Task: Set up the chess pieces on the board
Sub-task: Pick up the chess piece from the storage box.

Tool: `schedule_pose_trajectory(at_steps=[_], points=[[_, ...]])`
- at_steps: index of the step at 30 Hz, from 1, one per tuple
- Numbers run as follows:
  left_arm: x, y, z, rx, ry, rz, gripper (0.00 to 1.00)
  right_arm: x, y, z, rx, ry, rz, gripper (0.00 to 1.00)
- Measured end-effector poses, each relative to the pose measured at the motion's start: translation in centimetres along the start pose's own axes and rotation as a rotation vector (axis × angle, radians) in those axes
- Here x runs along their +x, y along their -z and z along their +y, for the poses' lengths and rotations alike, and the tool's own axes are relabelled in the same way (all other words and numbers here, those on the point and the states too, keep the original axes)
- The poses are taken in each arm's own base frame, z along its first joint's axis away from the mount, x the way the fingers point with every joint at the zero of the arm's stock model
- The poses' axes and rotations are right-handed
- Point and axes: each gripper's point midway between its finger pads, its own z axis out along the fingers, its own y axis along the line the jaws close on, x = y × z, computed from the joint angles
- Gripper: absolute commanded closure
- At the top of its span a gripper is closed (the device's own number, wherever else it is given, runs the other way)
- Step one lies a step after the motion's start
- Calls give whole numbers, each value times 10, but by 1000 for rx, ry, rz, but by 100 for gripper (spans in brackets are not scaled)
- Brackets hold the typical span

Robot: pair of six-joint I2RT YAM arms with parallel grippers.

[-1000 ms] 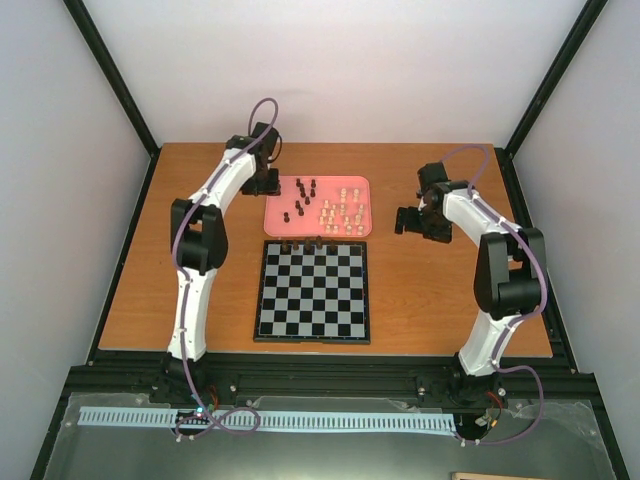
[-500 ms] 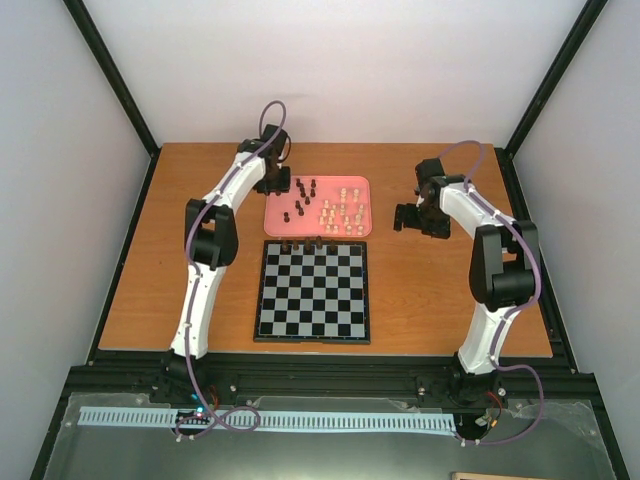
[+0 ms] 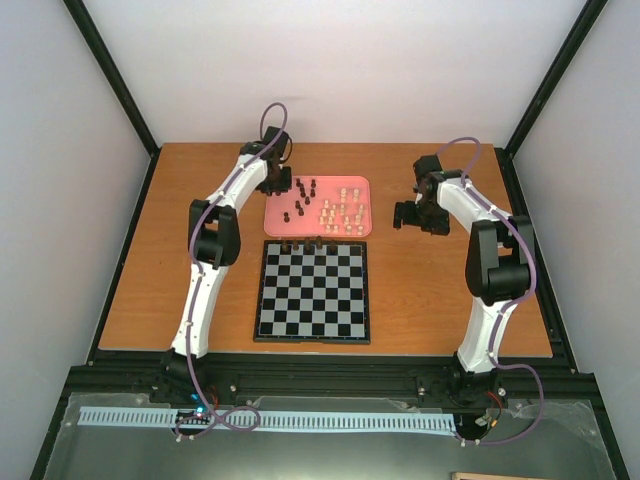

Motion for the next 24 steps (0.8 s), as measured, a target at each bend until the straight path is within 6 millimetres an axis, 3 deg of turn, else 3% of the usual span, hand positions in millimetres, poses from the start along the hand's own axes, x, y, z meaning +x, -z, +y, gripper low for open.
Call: schedule_pose_trajectory(at_steps=[9, 19, 24], points=[[-2, -4, 0, -5, 5, -9, 99, 1, -1, -1, 5, 1, 8, 0], [3, 3, 5, -24, 5, 7, 99, 1, -2, -1, 5, 1, 11, 0], [6, 47, 5, -9, 1, 10, 99, -1, -2, 0, -1, 1, -1, 0]])
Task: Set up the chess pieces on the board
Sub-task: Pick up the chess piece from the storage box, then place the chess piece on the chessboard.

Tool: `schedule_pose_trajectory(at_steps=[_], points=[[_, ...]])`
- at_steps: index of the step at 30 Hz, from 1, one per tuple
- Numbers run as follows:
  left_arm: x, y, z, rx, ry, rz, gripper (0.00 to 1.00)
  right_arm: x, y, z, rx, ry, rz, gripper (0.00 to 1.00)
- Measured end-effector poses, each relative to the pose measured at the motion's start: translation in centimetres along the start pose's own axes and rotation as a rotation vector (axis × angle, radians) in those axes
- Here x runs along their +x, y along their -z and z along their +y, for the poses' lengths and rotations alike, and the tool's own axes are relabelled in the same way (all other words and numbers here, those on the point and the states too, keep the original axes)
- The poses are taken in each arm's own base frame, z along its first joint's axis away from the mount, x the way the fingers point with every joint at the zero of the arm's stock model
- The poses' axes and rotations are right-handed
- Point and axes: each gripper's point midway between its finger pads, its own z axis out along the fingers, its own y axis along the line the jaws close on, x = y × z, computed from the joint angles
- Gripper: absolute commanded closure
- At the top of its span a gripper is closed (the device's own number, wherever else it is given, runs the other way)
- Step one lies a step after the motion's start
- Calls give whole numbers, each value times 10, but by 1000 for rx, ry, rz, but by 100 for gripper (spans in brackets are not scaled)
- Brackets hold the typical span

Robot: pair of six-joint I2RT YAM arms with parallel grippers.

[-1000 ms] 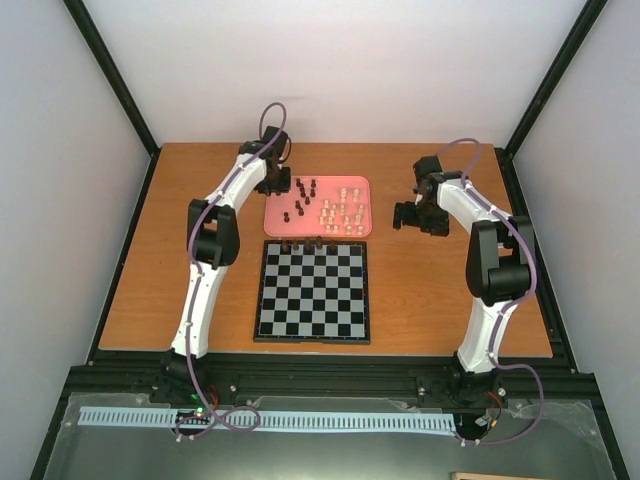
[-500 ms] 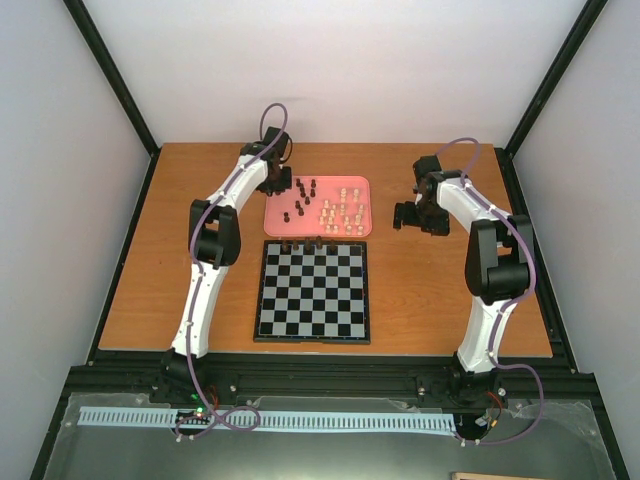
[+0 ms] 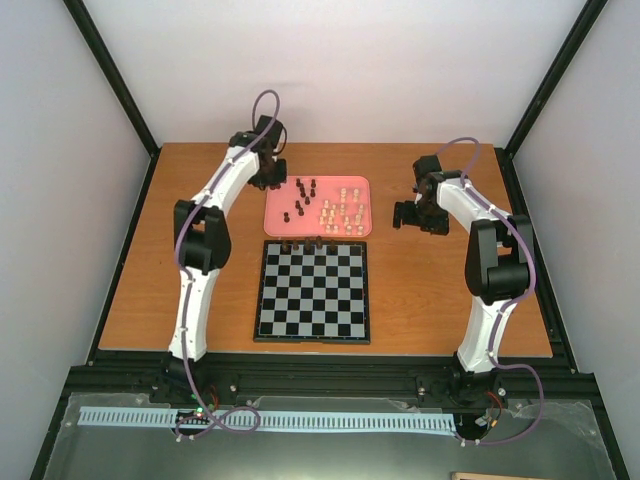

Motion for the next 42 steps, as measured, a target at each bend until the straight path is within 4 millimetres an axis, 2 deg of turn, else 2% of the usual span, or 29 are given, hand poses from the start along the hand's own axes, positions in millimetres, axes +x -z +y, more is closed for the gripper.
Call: schedule_pose_trajectory(at_steps=[3, 7, 9, 11, 14, 17, 20, 26, 29, 34, 42], points=[[-9, 45, -8, 38, -7, -51, 98, 0, -2, 0, -4, 0, -7, 0], [-16, 103, -41, 127, -44, -138, 98, 7, -3, -1, -5, -1, 0, 0], [-7, 121, -68, 184, -87, -149, 98, 9, -1, -2, -5, -1, -2, 0], [12, 127, -98, 241, -143, -130, 98, 10, 2, -2, -7, -1, -8, 0], [57, 120, -146, 322, -255, -45, 99, 11, 5, -2, -9, 0, -20, 0], [98, 108, -177, 368, -345, 38, 99, 13, 6, -3, -8, -1, -27, 0], [122, 101, -200, 394, -418, 77, 99, 17, 6, -4, -8, -1, -25, 0], [133, 94, -207, 379, -476, 84, 99, 22, 7, -6, -10, -1, -31, 0], [134, 90, -204, 356, -487, 80, 99, 27, 8, -7, -10, -1, -32, 0], [151, 75, -197, 318, -504, 124, 99, 34, 8, -9, -11, -2, -33, 0], [158, 76, -206, 311, -530, 108, 99, 39, 10, -10, -16, -6, -41, 0]])
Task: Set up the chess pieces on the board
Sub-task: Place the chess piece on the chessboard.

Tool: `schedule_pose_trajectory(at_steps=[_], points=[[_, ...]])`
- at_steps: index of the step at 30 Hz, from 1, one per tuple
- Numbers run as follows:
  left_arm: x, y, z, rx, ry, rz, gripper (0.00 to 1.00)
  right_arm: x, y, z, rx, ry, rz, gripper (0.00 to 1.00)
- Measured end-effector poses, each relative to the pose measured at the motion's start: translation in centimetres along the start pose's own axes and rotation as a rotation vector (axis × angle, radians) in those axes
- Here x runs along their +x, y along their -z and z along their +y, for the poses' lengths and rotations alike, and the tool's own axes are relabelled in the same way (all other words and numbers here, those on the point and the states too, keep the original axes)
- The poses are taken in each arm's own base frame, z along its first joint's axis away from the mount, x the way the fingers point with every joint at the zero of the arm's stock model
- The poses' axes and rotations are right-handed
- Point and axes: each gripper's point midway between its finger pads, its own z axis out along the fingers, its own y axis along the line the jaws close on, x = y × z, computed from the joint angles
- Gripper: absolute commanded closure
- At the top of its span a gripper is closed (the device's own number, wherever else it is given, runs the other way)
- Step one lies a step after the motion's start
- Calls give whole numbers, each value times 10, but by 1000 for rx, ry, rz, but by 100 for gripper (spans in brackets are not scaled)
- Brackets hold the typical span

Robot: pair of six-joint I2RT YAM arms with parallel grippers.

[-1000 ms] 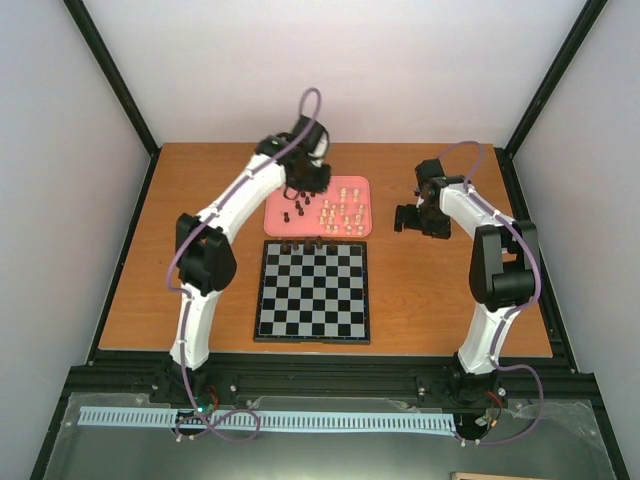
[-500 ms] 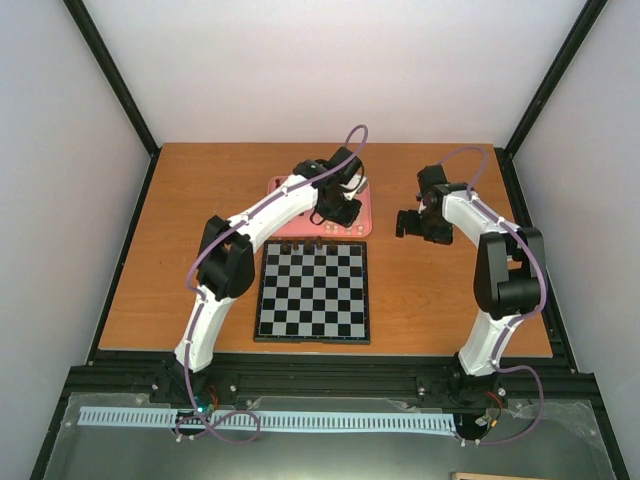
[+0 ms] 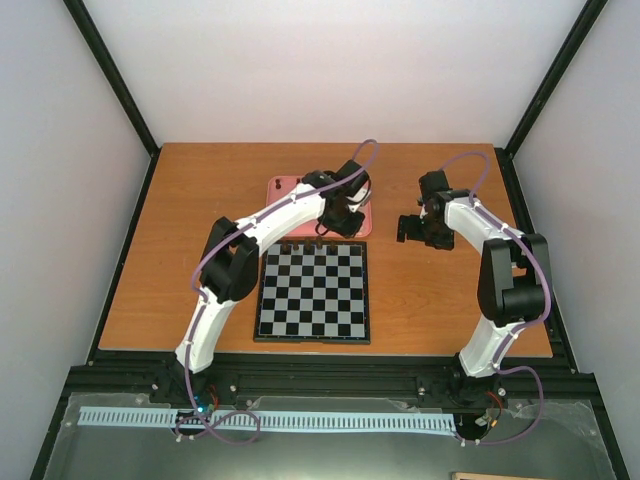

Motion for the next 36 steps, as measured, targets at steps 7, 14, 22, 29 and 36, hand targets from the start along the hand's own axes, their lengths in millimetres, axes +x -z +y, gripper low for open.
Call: schedule_pose_trajectory(at_steps=[7, 14, 22, 29, 36], points=[[11, -11, 0, -14, -8, 26, 99, -2, 0, 1, -5, -1, -10, 0], [16, -14, -3, -17, -16, 37, 99, -1, -1, 2, -12, -1, -8, 0], [26, -22, 0, -33, -16, 61, 99, 0, -2, 3, -19, -1, -6, 0], [29, -24, -1, -36, -22, 70, 99, -1, -2, 3, -20, -1, -10, 0], [30, -25, -3, -34, -25, 69, 99, -1, -2, 3, -20, -1, -10, 0]])
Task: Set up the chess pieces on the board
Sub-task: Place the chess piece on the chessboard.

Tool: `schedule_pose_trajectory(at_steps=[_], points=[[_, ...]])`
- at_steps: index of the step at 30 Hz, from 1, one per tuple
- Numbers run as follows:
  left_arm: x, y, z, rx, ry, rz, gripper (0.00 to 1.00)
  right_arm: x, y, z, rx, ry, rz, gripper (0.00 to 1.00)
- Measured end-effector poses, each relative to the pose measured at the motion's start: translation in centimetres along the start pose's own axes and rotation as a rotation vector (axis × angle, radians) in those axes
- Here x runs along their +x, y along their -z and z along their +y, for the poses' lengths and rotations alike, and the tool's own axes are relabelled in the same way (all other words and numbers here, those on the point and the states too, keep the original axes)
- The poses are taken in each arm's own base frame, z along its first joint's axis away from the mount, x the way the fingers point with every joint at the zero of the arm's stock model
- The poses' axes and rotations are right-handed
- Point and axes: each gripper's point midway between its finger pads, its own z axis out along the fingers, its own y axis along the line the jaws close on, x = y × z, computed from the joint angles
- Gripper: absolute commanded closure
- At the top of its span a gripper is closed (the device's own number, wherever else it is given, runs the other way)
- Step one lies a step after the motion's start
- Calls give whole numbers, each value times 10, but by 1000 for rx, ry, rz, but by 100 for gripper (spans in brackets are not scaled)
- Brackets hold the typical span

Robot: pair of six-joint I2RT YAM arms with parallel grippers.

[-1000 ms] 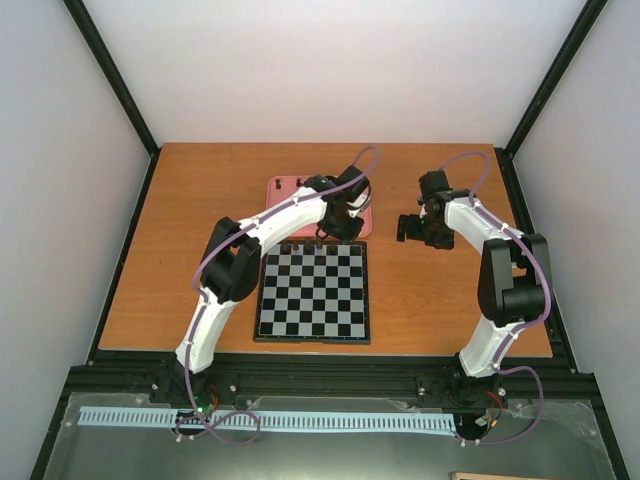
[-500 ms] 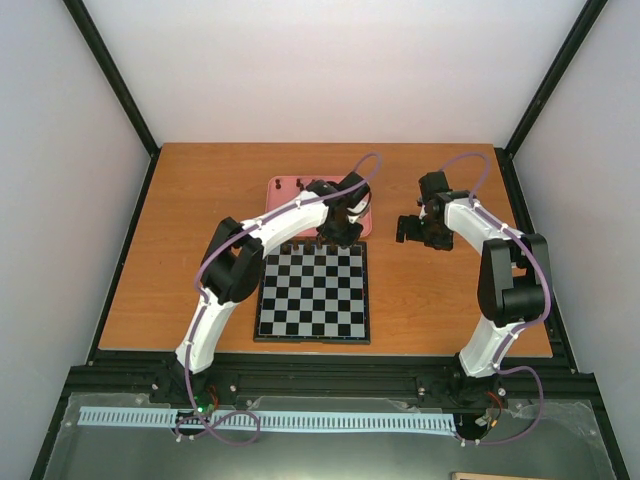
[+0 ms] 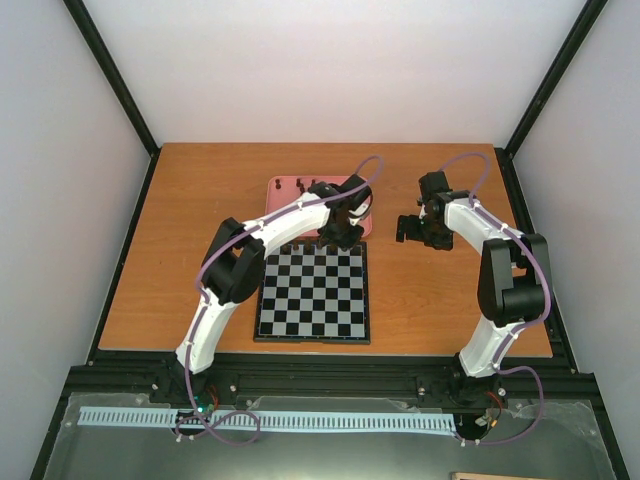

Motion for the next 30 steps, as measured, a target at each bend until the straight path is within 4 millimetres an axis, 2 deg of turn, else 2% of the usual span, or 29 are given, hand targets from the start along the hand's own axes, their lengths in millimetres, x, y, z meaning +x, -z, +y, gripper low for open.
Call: schedule_pose_trajectory(at_steps=[7, 10, 20, 30], points=[[3, -8, 1, -3, 0, 15, 99, 0, 0, 0, 0, 0, -1, 0], [6, -14, 1, -7, 0, 29, 95, 0, 0, 0, -1, 1, -2, 0], [1, -15, 2, -11, 0, 19, 85, 0, -1, 0, -1, 1, -2, 0], [-4, -16, 4, -26, -1, 9, 83, 0, -1, 0, -1, 1, -2, 0]])
